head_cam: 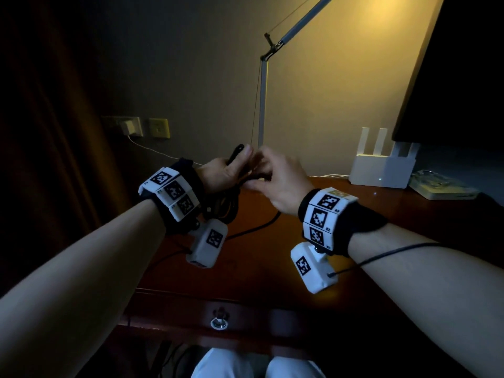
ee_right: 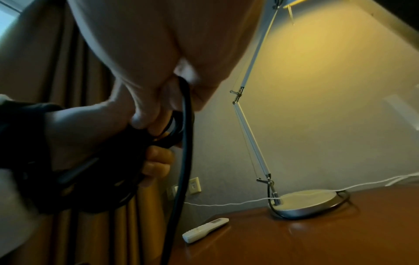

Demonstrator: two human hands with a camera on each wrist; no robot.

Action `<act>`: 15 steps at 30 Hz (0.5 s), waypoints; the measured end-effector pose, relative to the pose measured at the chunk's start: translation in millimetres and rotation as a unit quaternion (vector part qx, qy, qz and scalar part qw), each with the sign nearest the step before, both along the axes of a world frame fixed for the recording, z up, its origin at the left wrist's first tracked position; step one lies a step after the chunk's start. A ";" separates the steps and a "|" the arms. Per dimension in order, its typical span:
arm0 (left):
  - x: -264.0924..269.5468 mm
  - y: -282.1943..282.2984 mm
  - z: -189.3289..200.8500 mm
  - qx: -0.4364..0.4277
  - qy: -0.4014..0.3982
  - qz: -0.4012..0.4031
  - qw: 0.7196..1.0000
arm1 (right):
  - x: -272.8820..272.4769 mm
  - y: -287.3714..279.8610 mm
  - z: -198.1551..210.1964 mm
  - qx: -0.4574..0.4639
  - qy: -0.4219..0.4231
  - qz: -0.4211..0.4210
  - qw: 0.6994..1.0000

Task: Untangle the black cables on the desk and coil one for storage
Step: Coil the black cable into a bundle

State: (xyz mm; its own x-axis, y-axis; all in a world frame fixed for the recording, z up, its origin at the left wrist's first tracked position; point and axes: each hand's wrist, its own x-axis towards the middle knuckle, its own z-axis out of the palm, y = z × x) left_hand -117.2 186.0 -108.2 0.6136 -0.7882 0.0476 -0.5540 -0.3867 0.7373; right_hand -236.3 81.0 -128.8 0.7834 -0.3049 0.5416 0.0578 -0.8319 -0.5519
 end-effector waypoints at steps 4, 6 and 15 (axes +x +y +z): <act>-8.3 5.6 -1.0 0.045 -0.005 -0.070 0.996 | 0.3 -1.8 4.2 -0.039 -0.021 -0.076 0.996; -7.5 4.8 -0.8 0.063 -0.002 -0.046 0.997 | 1.6 -1.7 3.8 -0.012 -0.007 -0.069 0.998; 16.2 -7.7 -6.9 -0.069 0.075 0.173 0.980 | -5.7 -14.9 9.1 0.270 0.157 0.122 0.942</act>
